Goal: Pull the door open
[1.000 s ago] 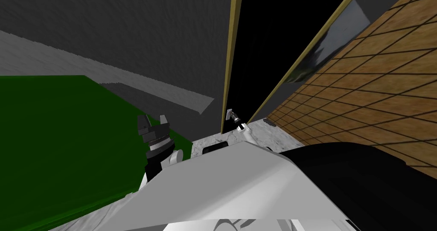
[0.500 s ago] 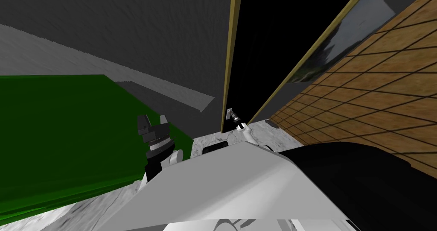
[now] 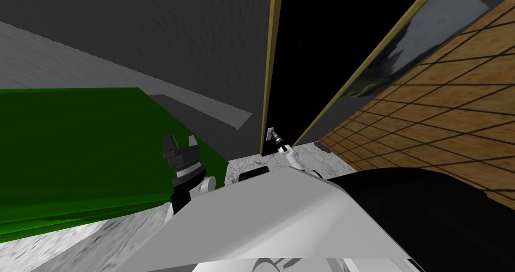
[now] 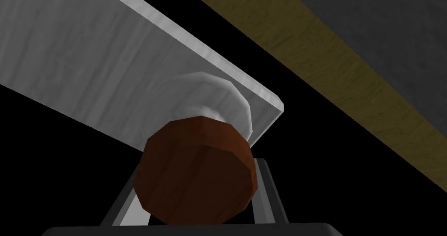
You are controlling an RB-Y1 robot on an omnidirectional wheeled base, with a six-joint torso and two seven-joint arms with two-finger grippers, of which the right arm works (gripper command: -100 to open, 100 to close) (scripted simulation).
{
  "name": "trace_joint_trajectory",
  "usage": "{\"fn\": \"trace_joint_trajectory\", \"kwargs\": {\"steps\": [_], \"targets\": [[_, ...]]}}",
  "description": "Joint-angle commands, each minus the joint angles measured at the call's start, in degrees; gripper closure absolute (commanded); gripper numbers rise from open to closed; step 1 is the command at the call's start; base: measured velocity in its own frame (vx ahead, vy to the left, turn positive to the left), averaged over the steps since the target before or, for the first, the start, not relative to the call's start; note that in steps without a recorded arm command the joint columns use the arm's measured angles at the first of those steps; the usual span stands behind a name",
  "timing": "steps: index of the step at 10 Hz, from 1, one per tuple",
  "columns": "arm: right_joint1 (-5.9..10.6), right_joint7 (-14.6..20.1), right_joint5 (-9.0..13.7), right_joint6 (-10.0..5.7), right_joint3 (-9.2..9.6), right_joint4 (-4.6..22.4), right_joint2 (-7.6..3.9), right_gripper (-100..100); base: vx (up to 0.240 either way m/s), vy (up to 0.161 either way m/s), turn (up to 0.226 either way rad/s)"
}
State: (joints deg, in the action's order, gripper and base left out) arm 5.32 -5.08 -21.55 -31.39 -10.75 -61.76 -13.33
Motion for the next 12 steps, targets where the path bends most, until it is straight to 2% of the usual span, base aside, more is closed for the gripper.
{"fn": "trace_joint_trajectory", "kwargs": {"steps": [1,2,3,4,6,7,8,9,11,12], "targets": [[0.94,2.86,2.86,0.04,1.09,0.44,0.15,100,-0.097,-0.052,0.126],[0.94,3.7,3.14,0.04,1.09,0.44,0.15,100,-0.064,-0.049,0.071],[1.32,5.76,5.36,0.18,1.52,0.89,0.01,100,-0.063,-0.045,0.082],[1.32,5.96,5.36,0.18,1.52,0.89,0.01,100,-0.046,-0.036,0.05],[2.08,9.57,9.42,0.48,2.41,1.81,-0.28,100,-0.065,-0.047,0.118],[2.08,10.5,9.84,0.48,2.41,1.81,-0.28,100,-0.07,-0.049,0.071],[2.46,12.31,12.1,0.62,2.85,2.27,-0.43,100,-0.081,-0.05,0.13],[2.46,12.78,12.1,0.62,2.85,2.27,-0.43,100,-0.059,-0.041,0.053],[3.25,16.47,16.23,0.93,3.76,3.22,-0.73,100,-0.073,-0.044,0.115],[3.25,17.4,16.72,0.93,3.76,3.22,-0.73,100,-0.075,-0.051,0.088]]}}
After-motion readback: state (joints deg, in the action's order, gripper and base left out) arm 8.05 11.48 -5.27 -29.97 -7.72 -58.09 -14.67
